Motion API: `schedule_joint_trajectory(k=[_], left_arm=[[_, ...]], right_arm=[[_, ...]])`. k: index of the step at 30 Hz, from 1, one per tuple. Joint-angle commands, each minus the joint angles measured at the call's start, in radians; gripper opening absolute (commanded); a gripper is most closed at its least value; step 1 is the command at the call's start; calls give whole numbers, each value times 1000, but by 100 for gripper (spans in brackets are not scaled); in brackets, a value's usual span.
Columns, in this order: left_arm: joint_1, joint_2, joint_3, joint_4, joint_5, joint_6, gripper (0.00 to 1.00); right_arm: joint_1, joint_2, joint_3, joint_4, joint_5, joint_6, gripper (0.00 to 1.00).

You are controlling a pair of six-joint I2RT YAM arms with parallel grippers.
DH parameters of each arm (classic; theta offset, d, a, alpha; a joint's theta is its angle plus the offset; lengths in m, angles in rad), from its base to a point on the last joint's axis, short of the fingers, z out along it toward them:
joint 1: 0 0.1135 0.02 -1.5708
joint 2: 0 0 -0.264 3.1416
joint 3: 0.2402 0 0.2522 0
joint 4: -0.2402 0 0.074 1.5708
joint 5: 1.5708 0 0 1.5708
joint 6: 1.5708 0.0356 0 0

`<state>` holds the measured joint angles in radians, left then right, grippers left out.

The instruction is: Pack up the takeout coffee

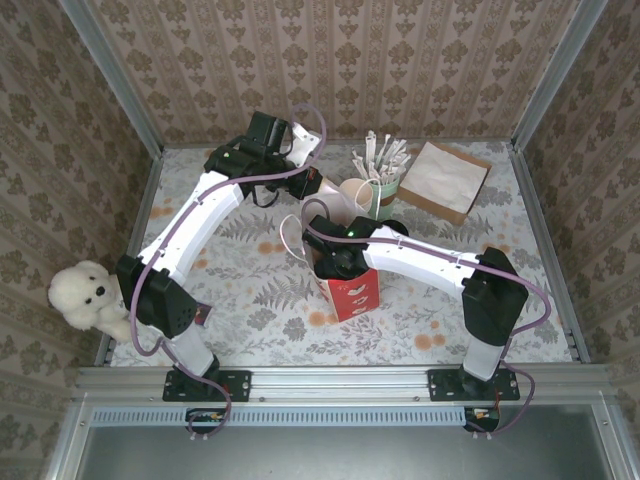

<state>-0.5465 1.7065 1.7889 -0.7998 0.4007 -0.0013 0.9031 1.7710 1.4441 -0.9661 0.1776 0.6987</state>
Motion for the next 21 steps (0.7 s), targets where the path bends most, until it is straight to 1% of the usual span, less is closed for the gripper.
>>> schedule_joint_trajectory(k=[1, 21], left_arm=[[17, -17, 42, 50, -53, -19, 0], [17, -13, 20, 60, -45, -2, 0]], right_arm=[[11, -29, -9, -30, 30, -21, 88], [22, -38, 1, -36, 45, -31, 87]])
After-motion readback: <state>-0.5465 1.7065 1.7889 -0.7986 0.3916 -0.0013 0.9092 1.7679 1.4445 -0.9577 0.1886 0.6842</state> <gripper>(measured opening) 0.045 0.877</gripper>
